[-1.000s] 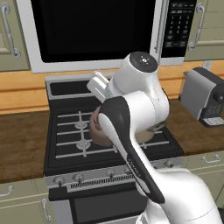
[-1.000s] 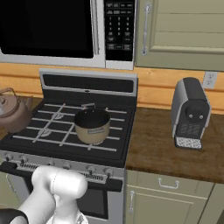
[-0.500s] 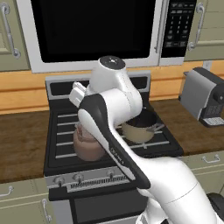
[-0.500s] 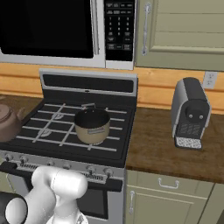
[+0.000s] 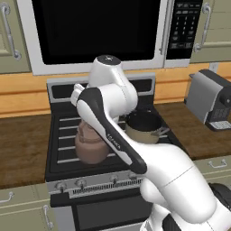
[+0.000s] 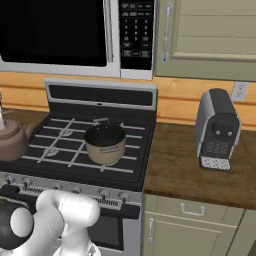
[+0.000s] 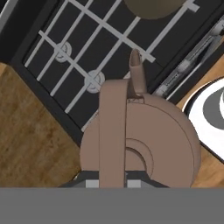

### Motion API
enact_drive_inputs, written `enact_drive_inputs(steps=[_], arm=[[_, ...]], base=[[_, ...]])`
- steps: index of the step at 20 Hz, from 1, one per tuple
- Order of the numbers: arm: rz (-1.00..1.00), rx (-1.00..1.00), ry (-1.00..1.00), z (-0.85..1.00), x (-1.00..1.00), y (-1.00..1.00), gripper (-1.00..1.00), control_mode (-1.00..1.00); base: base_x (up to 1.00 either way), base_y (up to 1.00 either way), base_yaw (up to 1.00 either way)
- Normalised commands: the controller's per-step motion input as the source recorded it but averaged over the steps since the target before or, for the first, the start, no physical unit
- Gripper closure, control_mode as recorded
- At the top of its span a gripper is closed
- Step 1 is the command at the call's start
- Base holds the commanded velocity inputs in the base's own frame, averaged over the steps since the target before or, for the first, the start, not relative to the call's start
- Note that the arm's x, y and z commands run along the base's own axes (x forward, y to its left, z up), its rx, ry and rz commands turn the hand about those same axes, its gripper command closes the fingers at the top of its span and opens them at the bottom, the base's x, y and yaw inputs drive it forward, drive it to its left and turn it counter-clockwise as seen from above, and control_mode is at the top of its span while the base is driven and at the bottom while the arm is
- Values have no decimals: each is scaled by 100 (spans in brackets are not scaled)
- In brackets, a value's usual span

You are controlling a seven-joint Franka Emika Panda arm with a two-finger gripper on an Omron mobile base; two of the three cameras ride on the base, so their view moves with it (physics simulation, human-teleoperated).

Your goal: Pick the kettle from the counter and place it on a stove burner. Then turn the burner on.

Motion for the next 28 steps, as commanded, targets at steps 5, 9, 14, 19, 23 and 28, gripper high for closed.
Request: enact_drive_inputs(steps=[5, 9, 14, 19, 23, 28], arm=[[0, 0, 0, -12, 41, 0, 100, -100], [0, 0, 0, -14, 51, 0, 100, -100], [0, 0, 0, -18, 54, 0, 100, -100], [0, 0, 0, -17, 46, 0, 100, -100], [0, -1, 0, -20, 39, 0, 100, -100], [0, -1, 0, -21, 32, -1, 100, -100]], base=[[0, 0, 0], [0, 0, 0], [0, 0, 0], [0, 0, 0], [0, 0, 0], [0, 0, 0]])
